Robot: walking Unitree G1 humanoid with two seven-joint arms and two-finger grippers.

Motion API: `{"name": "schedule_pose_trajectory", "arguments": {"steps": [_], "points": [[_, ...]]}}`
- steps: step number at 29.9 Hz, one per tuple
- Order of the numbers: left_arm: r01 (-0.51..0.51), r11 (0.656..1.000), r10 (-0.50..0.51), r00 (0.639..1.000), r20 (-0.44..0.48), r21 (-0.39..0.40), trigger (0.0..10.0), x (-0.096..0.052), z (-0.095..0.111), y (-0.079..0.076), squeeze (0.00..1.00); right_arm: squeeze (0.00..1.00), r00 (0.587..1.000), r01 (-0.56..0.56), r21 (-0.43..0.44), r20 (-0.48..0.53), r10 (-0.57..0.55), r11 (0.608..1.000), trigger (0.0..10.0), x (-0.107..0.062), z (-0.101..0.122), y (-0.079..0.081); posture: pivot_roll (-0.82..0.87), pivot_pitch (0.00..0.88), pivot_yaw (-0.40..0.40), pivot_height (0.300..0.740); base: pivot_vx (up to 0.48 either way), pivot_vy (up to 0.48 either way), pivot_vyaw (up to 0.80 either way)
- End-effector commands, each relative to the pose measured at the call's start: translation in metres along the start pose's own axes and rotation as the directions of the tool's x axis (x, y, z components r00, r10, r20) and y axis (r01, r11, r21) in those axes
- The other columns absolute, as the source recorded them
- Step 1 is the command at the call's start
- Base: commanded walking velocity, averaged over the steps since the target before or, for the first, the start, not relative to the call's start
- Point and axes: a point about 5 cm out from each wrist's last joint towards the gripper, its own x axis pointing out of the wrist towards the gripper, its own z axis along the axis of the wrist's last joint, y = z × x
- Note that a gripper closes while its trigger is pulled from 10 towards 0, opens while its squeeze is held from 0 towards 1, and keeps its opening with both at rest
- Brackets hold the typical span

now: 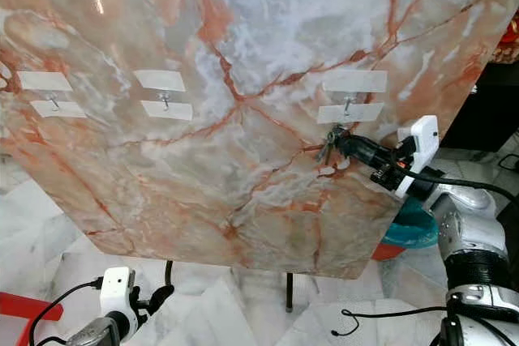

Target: Hang keys on a hook

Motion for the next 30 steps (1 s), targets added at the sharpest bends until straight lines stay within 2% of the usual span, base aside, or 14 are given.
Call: {"name": "schedule_pose_trajectory", "arguments": {"steps": [1, 30], "points": [[0.002, 1.000, -0.002, 1.000, -0.031, -0.002, 10.0, -0.002, -0.005, 0.002, 0.00, 0.00, 1.000, -0.001, -0.040, 0.031, 0.002, 0.999, 10.0, -0.005, 0.010, -0.002, 0.06, 0.056, 0.048, 0.740, 0.000, 0.000, 0.00], [0.010, 1.000, -0.009, 1.000, -0.024, 0.008, 10.0, 0.000, -0.001, 0.001, 0.00, 0.00, 0.997, -0.051, -0.078, 0.049, 0.054, 0.996, 10.0, 0.004, 0.021, 0.000, 0.06, 0.062, 0.050, 0.740, 0.000, 0.000, 0.00]]}}
